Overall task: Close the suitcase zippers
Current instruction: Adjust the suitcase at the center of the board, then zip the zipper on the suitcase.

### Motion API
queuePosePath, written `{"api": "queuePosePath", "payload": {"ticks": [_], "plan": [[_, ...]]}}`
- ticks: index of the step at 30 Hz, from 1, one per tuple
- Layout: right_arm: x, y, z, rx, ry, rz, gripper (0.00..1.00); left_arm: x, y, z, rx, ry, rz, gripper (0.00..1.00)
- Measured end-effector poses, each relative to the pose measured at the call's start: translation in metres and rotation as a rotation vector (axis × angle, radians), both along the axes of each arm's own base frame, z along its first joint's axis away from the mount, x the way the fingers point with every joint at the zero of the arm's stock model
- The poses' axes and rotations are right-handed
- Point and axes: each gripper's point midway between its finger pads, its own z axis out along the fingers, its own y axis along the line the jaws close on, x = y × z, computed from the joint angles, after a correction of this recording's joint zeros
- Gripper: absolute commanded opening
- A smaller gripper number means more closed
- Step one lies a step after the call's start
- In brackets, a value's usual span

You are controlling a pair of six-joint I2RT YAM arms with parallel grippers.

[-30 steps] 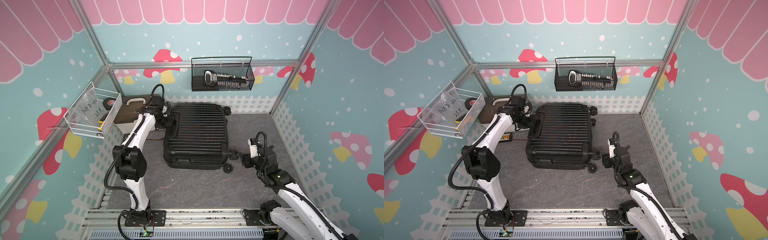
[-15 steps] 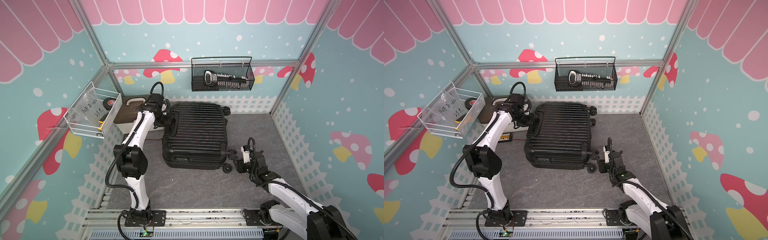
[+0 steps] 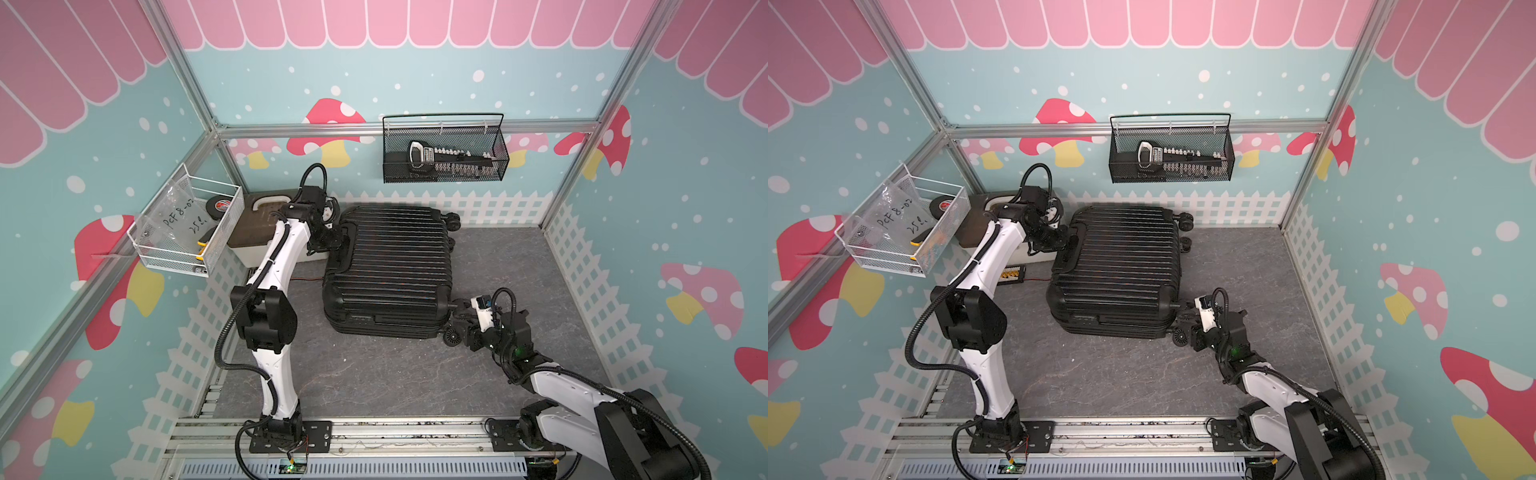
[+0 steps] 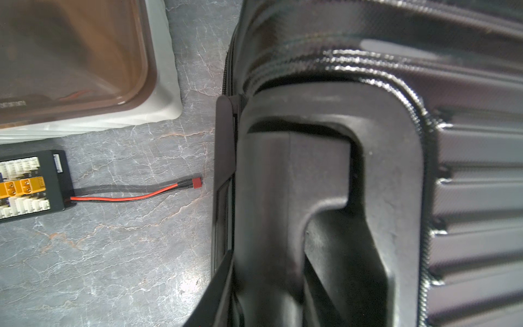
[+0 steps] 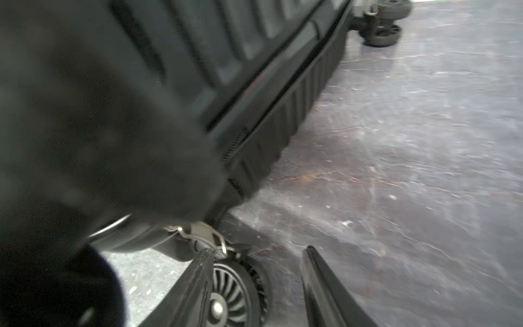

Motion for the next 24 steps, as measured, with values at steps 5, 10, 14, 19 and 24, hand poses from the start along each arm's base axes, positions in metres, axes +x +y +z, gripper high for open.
{"api": "queuePosePath", "payload": {"ticks": [5, 10, 14, 19, 24], "plan": [[0.005, 0.01, 0.0, 0.037, -0.026, 0.051, 0.43, 0.002, 0.003, -0.001, 0.003, -0.002, 0.005, 0.2], [0.007, 0.018, 0.001, 0.063, -0.048, 0.093, 0.42, 0.004, 0.008, -0.001, 0.01, -0.006, 0.014, 0.2], [0.007, 0.022, 0.004, 0.075, -0.065, 0.12, 0.38, 0.004, 0.008, -0.001, 0.01, -0.006, 0.015, 0.2], [-0.001, 0.022, -0.001, 0.085, -0.053, 0.13, 0.35, 0.004, 0.008, -0.001, 0.009, -0.006, 0.015, 0.2], [-0.006, 0.023, -0.003, 0.102, -0.041, 0.14, 0.35, 0.004, 0.008, -0.001, 0.01, -0.005, 0.015, 0.2]]}}
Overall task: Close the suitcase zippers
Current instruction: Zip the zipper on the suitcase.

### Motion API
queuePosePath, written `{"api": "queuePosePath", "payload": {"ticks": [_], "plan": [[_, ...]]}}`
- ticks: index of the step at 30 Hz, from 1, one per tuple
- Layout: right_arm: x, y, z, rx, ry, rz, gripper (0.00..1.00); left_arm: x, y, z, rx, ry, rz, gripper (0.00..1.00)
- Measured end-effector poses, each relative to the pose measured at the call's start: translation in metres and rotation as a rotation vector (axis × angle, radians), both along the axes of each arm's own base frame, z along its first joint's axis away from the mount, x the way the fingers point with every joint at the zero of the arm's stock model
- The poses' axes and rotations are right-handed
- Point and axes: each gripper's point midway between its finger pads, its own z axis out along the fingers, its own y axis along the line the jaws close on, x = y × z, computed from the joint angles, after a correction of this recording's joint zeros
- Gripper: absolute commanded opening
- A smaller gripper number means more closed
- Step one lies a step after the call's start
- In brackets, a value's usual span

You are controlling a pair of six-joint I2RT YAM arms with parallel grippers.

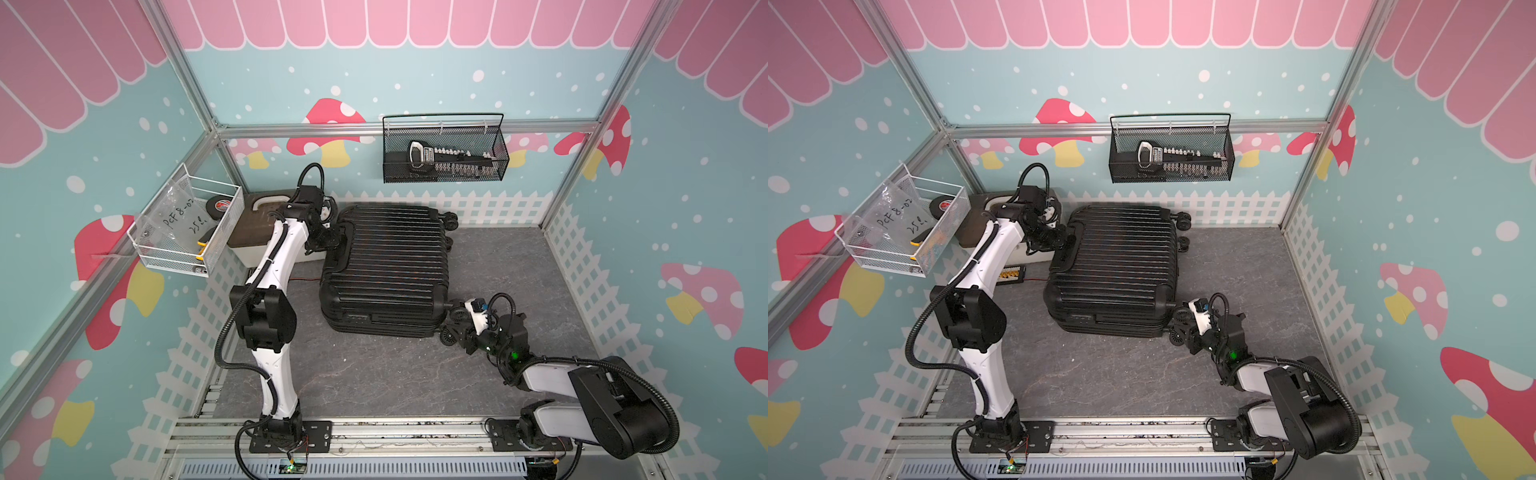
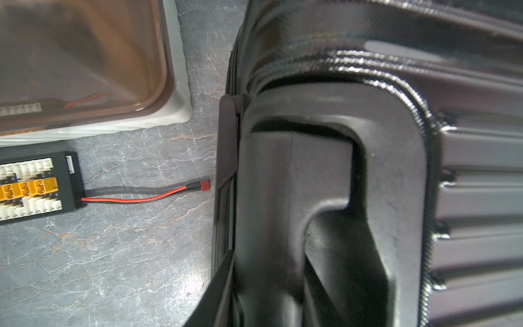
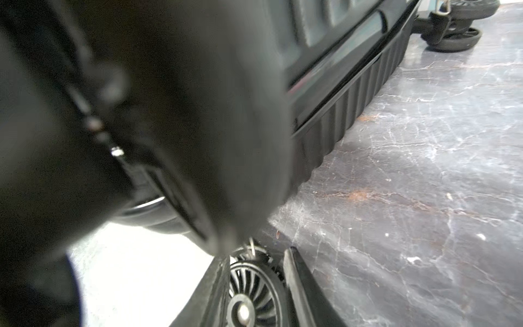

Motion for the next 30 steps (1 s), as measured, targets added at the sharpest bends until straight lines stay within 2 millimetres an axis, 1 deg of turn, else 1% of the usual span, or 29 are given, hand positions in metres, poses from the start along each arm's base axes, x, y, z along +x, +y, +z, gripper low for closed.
{"api": "queuePosePath", "payload": {"ticks": [3, 11, 17, 18, 21, 22, 23, 24, 28, 30], "plan": [[-0.001, 0.004, 0.001, 0.018, -0.001, 0.02, 0.35, 0.0, 0.0, 0.0, 0.0, 0.0, 0.0, 0.2], [0.002, 0.018, 0.006, 0.103, -0.018, 0.085, 0.31, 0.0, 0.0, -0.001, 0.0, 0.001, 0.0, 0.2], [0.005, 0.022, 0.005, 0.129, -0.023, 0.089, 0.25, 0.002, 0.003, -0.001, 0.001, -0.001, 0.005, 0.2], [0.005, 0.022, 0.004, 0.13, -0.026, 0.088, 0.23, 0.002, 0.003, -0.001, 0.001, -0.002, 0.006, 0.2], [0.009, 0.022, 0.004, 0.131, -0.032, 0.081, 0.07, 0.002, 0.003, -0.001, 0.0, -0.002, 0.006, 0.22], [0.01, 0.022, 0.004, 0.133, -0.035, 0.082, 0.04, 0.002, 0.003, -0.001, 0.0, -0.002, 0.006, 0.23], [0.01, 0.023, 0.004, 0.133, -0.038, 0.082, 0.02, 0.002, 0.003, -0.001, 0.001, -0.002, 0.007, 0.26], [0.01, 0.023, 0.005, 0.133, -0.04, 0.079, 0.0, 0.002, 0.003, -0.001, 0.001, -0.002, 0.008, 0.31], [0.011, 0.023, 0.004, 0.129, -0.045, 0.071, 0.0, 0.003, 0.004, 0.002, -0.014, -0.007, 0.04, 0.65], [0.011, 0.023, 0.005, 0.128, -0.046, 0.067, 0.0, 0.002, 0.004, 0.011, -0.015, -0.026, 0.048, 0.76]]}}
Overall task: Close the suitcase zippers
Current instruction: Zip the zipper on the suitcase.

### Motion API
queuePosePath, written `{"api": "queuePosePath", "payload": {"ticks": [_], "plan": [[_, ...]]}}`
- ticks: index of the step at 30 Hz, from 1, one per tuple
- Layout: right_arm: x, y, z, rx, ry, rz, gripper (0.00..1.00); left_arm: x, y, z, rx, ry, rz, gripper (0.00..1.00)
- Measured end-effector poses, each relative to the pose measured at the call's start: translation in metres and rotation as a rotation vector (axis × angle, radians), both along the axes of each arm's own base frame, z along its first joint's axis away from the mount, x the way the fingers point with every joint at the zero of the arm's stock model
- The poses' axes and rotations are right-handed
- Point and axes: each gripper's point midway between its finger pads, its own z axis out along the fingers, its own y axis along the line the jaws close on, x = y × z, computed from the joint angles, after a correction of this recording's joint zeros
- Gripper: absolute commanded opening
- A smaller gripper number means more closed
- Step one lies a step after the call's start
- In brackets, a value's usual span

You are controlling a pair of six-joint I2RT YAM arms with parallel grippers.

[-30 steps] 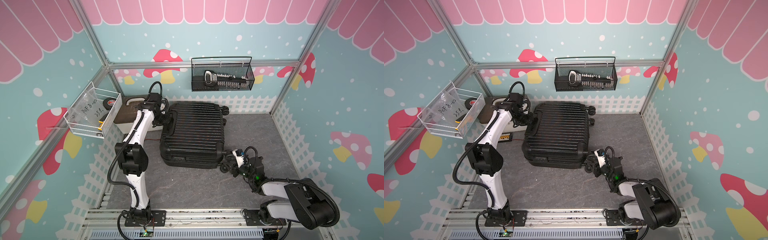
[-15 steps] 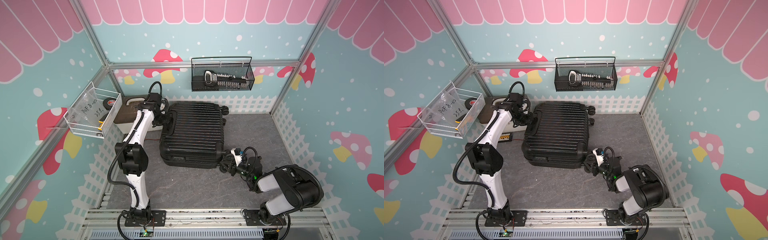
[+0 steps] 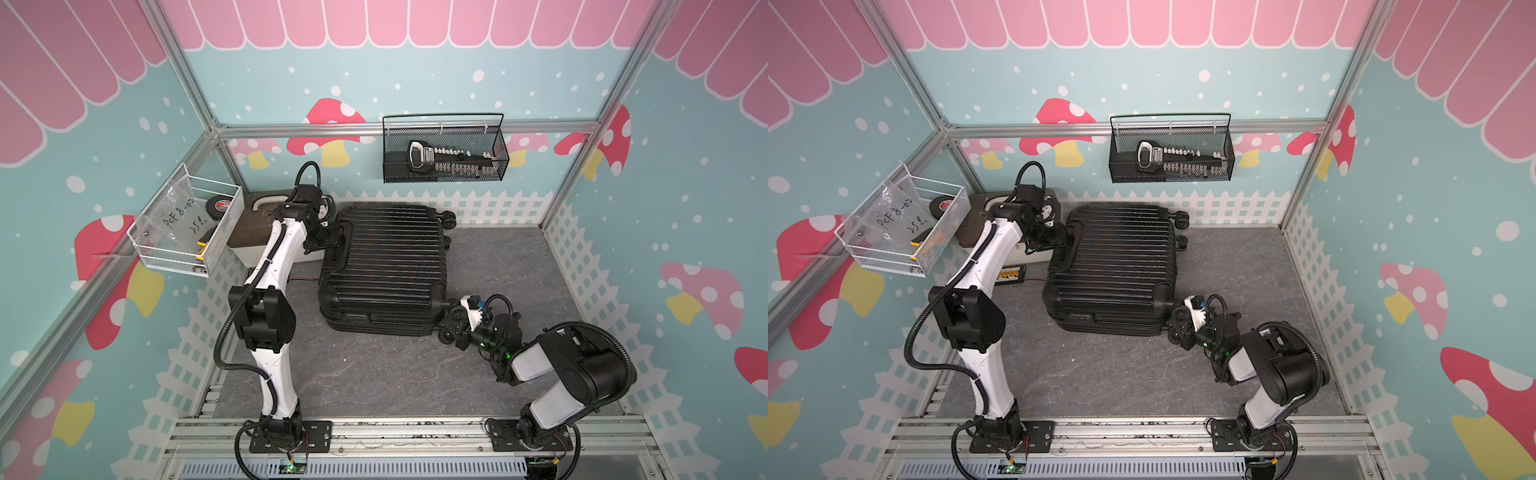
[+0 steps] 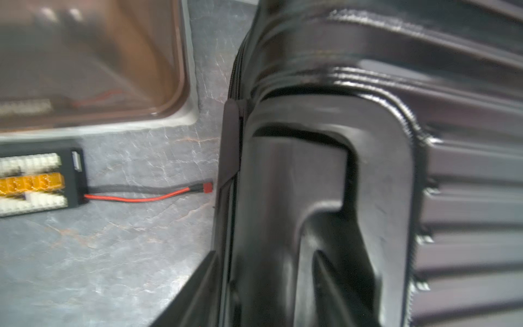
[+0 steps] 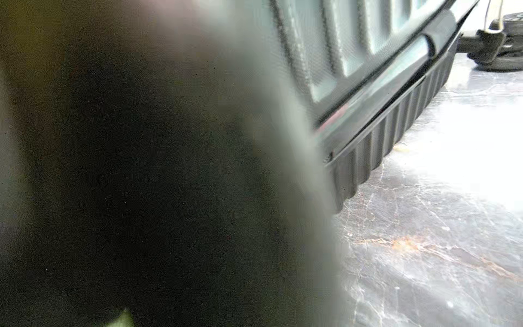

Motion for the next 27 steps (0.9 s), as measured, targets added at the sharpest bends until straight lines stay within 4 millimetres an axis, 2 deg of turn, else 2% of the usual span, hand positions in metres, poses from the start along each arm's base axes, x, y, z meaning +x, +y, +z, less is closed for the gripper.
{"api": "queuePosePath", "payload": {"ticks": [3, 5, 8, 10, 12, 13, 16, 18, 21, 27], "plan": [[0.001, 0.0, 0.0, -0.002, -0.001, -0.005, 0.0, -0.008, -0.005, 0.032, 0.024, -0.078, -0.025, 0.83], [0.001, -0.001, 0.0, -0.003, 0.001, -0.007, 0.0, -0.021, -0.024, 0.063, 0.053, -0.168, -0.096, 0.83], [0.0, -0.001, 0.0, -0.004, 0.007, -0.009, 0.0, -0.064, -0.087, 0.107, 0.089, -0.332, -0.319, 0.84], [0.0, -0.001, 0.0, -0.005, 0.012, -0.009, 0.0, -0.109, -0.139, 0.121, 0.108, -0.432, -0.544, 0.85], [-0.001, -0.001, -0.001, -0.004, 0.017, -0.009, 0.0, -0.155, -0.18, 0.118, 0.128, -0.496, -0.78, 0.87], [-0.001, -0.001, -0.001, -0.003, 0.02, -0.009, 0.0, -0.178, -0.197, 0.109, 0.143, -0.521, -0.91, 0.91], [-0.001, -0.001, -0.001, 0.002, 0.028, -0.007, 0.0, -0.221, -0.224, 0.07, 0.218, -0.546, -1.169, 0.95], [-0.002, 0.0, 0.0, 0.007, 0.035, -0.004, 0.0, -0.236, -0.234, 0.04, 0.273, -0.532, -1.29, 0.95], [-0.003, 0.0, 0.0, 0.012, 0.045, 0.0, 0.0, -0.235, -0.242, 0.013, 0.359, -0.517, -1.366, 0.95], [-0.007, 0.001, 0.001, 0.028, 0.079, 0.008, 0.0, -0.194, -0.255, 0.011, 0.557, -0.63, -1.31, 0.94]]}}
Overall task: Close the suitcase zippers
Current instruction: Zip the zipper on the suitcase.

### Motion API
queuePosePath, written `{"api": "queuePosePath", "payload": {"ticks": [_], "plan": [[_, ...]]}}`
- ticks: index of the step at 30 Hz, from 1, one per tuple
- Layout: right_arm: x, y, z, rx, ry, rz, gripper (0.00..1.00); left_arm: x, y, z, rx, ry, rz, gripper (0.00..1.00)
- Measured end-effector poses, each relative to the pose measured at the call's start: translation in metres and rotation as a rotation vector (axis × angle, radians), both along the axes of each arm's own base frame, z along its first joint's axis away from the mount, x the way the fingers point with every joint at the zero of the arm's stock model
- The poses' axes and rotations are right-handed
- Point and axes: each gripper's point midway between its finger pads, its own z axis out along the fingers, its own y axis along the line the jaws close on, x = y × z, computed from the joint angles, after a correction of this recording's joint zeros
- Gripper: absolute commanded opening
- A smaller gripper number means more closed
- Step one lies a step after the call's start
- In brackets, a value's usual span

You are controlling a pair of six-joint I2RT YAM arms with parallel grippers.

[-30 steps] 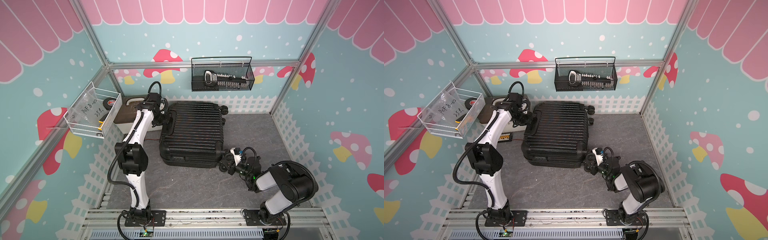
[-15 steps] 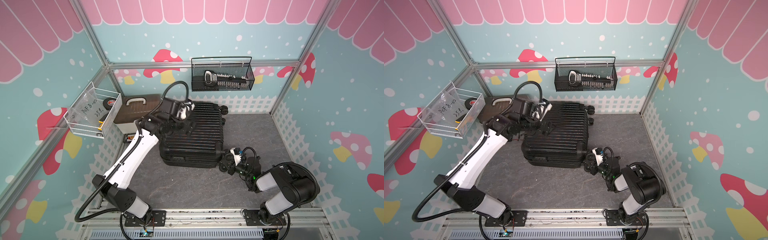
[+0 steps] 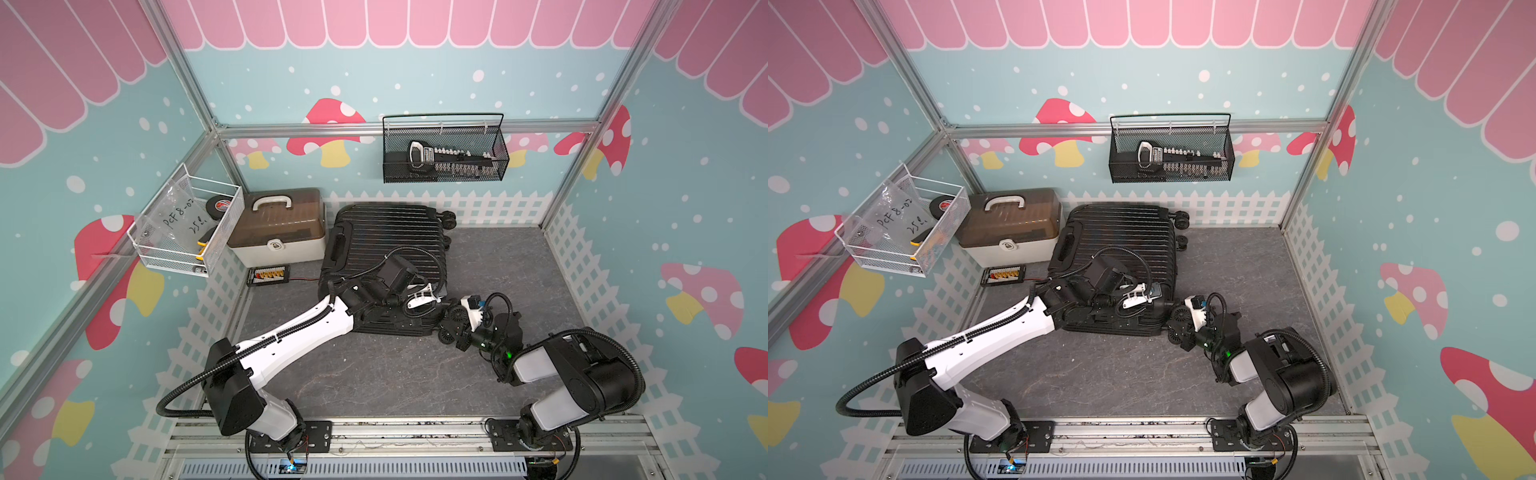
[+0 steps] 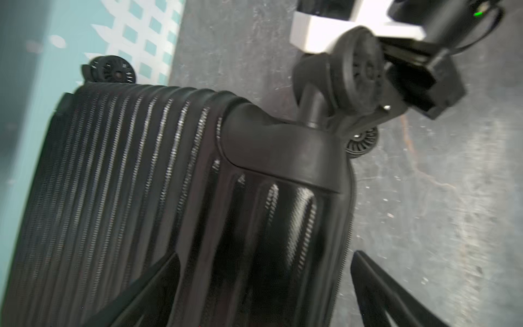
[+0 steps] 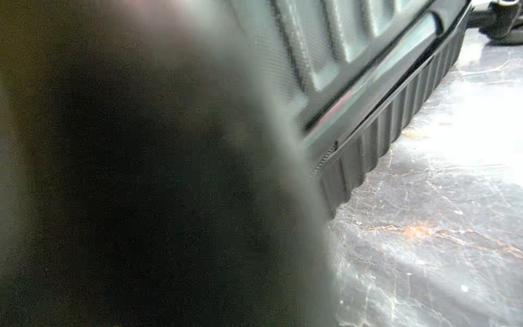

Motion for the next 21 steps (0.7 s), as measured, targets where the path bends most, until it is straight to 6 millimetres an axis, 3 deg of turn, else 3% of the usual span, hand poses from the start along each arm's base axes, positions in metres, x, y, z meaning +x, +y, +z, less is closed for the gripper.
{"api": "queuePosePath", "payload": {"ticks": [4, 10, 21], "plan": [[0.0, -0.001, 0.0, 0.008, 0.024, -0.007, 0.0, 0.006, -0.013, -0.009, 0.032, -0.056, 0.0, 0.93], [0.002, -0.002, 0.001, 0.022, 0.041, -0.029, 0.0, 0.015, -0.029, -0.006, 0.002, -0.115, 0.014, 0.93], [0.004, -0.005, 0.003, 0.037, 0.058, -0.106, 0.0, 0.029, -0.043, -0.016, -0.011, -0.159, 0.045, 0.91]]}}
